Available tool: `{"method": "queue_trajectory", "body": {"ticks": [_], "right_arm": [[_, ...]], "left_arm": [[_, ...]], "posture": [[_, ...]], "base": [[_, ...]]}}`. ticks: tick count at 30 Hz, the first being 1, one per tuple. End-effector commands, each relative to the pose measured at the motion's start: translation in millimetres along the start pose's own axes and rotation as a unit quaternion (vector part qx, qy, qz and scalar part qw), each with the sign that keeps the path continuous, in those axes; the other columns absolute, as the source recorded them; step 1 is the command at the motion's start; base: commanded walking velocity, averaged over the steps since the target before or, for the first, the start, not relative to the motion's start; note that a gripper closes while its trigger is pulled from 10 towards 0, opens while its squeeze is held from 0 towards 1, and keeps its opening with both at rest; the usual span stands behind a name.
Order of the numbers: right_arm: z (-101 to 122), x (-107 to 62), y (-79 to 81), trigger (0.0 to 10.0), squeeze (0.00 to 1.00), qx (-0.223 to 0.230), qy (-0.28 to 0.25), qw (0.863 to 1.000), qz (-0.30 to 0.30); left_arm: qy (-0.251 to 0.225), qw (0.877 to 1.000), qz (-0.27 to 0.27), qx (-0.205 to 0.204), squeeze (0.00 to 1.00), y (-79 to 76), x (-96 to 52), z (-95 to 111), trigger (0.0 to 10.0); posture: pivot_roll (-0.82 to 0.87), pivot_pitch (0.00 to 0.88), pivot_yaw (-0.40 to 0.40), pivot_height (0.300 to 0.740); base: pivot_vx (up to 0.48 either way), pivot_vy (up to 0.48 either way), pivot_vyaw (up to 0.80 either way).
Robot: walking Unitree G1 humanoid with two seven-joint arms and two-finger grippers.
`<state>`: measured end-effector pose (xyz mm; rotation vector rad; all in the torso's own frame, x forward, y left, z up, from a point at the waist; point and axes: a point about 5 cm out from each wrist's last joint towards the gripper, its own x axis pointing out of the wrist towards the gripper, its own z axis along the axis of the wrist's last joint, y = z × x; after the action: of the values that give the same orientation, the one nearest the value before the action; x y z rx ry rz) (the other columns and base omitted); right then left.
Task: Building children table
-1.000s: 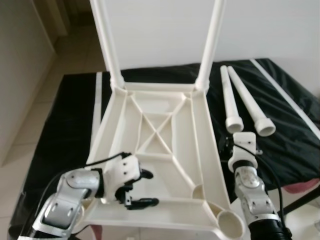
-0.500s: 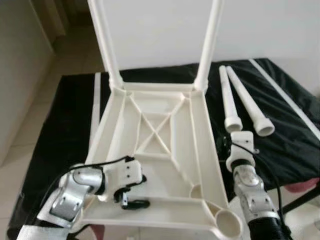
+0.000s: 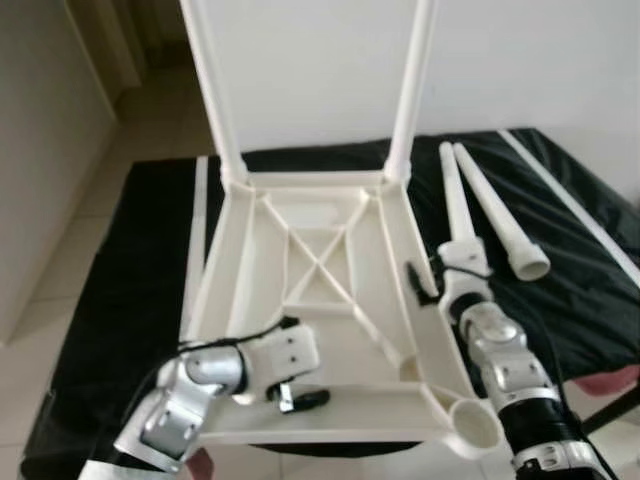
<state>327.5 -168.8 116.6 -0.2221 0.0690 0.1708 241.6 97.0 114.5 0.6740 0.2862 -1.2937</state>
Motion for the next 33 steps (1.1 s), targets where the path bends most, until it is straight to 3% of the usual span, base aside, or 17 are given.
{"method": "queue_trajectory", "body": {"ticks": [1,8,9,11,13,14,16,23,33], "right_arm": [[-5.0,1.7,1.7,10.0,0.00,0.010,0.013,1.000,0.001],[4.3,3.1,-6.6,10.0,0.00,0.003,-0.020,0.999,-0.050],[8.6,3.8,-16.0,10.0,0.00,0.011,-0.031,0.996,-0.088],[9.1,4.0,-18.6,10.0,0.00,0.016,-0.032,0.995,-0.097],[10.3,1.6,-41.4,10.0,0.00,0.006,-0.029,0.986,-0.166],[10.3,1.6,-41.4,10.0,0.00,0.006,-0.029,0.986,-0.166],[9.0,-0.8,-56.1,10.0,0.00,-0.009,-0.020,0.979,-0.202],[-1.3,-2.7,-60.3,10.0,0.00,-0.016,0.010,0.980,-0.199],[-14.7,1.8,-42.1,10.0,0.00,-0.003,0.041,0.989,-0.142]], "left_arm": [[0.021,1.000,0.002,-0.023,0.00,-10.0,10.7,-10.9,10.0],[0.018,1.000,0.004,-0.023,0.00,-8.8,11.1,-10.1,10.0],[0.021,1.000,0.009,-0.021,0.00,-8.1,10.8,-11.3,10.0],[0.022,1.000,0.010,-0.021,0.00,-8.0,10.7,-11.7,10.0],[0.030,0.999,0.016,-0.017,0.00,-4.5,8.1,-15.1,10.0],[0.030,0.999,0.016,-0.017,0.00,-4.5,8.1,-15.1,10.0],[0.036,0.999,0.021,-0.013,0.00,-0.7,5.9,-17.6,10.0],[0.037,0.999,0.024,-0.011,0.00,1.7,5.2,-17.2,10.0],[0.032,0.999,0.022,-0.010,0.00,-0.1,7.7,-14.6,10.0]], "posture": [[0.03,0.000,0.000,0.740],[0.03,0.000,0.002,0.740],[0.03,0.000,0.004,0.740],[0.03,0.000,0.004,0.740],[0.02,0.000,0.007,0.740],[0.02,0.000,0.007,0.740],[0.02,0.000,0.008,0.740],[0.02,0.000,0.010,0.740],[0.02,0.000,0.009,0.740]], "base": [[0.000,0.000,0.00],[0.000,0.000,0.00],[0.000,0.000,0.00],[0.000,0.000,0.00],[0.000,0.000,0.00],[0.000,0.000,0.00],[0.000,0.000,0.00],[0.000,0.000,0.00],[0.000,0.000,0.00]]}}
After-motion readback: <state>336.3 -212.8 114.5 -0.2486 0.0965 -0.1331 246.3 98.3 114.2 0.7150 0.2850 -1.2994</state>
